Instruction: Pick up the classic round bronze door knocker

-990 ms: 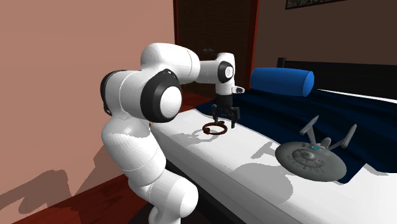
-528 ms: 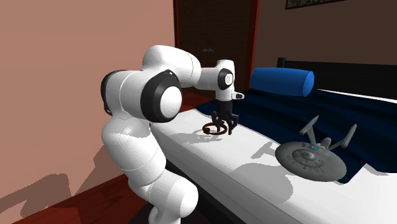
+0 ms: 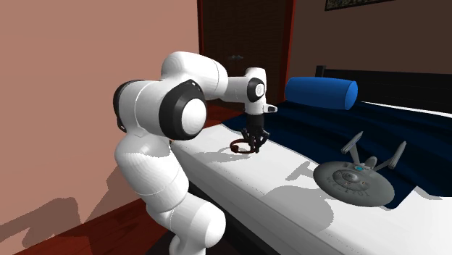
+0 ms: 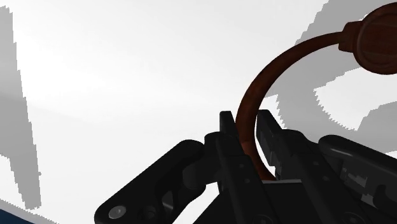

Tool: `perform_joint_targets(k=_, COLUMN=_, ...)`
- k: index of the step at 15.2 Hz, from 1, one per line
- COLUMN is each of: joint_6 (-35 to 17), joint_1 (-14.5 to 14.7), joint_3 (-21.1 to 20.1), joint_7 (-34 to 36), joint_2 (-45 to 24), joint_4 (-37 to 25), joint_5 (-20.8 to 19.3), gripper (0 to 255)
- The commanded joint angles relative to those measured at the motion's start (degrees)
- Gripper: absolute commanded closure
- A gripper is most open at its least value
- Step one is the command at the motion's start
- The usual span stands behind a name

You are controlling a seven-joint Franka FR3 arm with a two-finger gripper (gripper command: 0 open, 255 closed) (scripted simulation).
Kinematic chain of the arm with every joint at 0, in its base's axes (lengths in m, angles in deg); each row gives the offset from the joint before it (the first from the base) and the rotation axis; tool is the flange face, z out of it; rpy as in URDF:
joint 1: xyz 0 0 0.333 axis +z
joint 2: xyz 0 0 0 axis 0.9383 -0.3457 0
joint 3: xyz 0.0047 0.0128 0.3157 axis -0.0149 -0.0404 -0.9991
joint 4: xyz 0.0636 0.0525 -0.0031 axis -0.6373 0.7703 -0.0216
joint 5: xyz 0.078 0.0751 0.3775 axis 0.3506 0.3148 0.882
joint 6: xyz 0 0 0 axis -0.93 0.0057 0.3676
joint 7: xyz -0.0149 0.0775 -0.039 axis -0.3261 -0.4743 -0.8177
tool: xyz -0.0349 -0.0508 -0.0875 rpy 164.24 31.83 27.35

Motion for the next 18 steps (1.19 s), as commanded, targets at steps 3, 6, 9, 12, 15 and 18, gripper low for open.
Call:
perform_joint_targets(k=3, joint_6=1.9, joint_1=-0.1, joint_3=0.1, joint_7=-0.2, joint_2=-0.5, joint_4=-1.8, joint_5=-0.1, gripper=255)
perform_joint_targets(k=6, joint_6=4.2, joint_1=-0.1, joint_3=0.0, joint_7=-0.3, joint_2=-0.6, joint_4=-4.2, joint_5=0.0, gripper=255)
perform_joint_targets(k=9, joint_6=6.5, joint_1=-0.1, joint_3=0.0, joint_7=-0.4, joint_2=-0.7, joint_4=-6.6, joint_5=0.0, gripper=255)
perform_joint_targets(k=12, joint_6=8.8, joint_1=-0.1, joint_3=-0.1, joint_7=-0.6, joint_2=-1.0, joint_4=-9.1, joint_5=0.1, gripper=255)
perform_joint_targets(k=15, joint_6=11.1, joint_1=-0.1, joint_3=-0.1, joint_7=-0.7, joint_2=-1.3, joint_4=-11.8, joint_5=0.1, gripper=255)
perform_joint_targets(k=18, joint_6=11.9, joint_1=-0.1, joint_3=-0.1, joint_7=-0.8, joint_2=-1.5, joint_4=-12.8, joint_5=0.1, gripper=255)
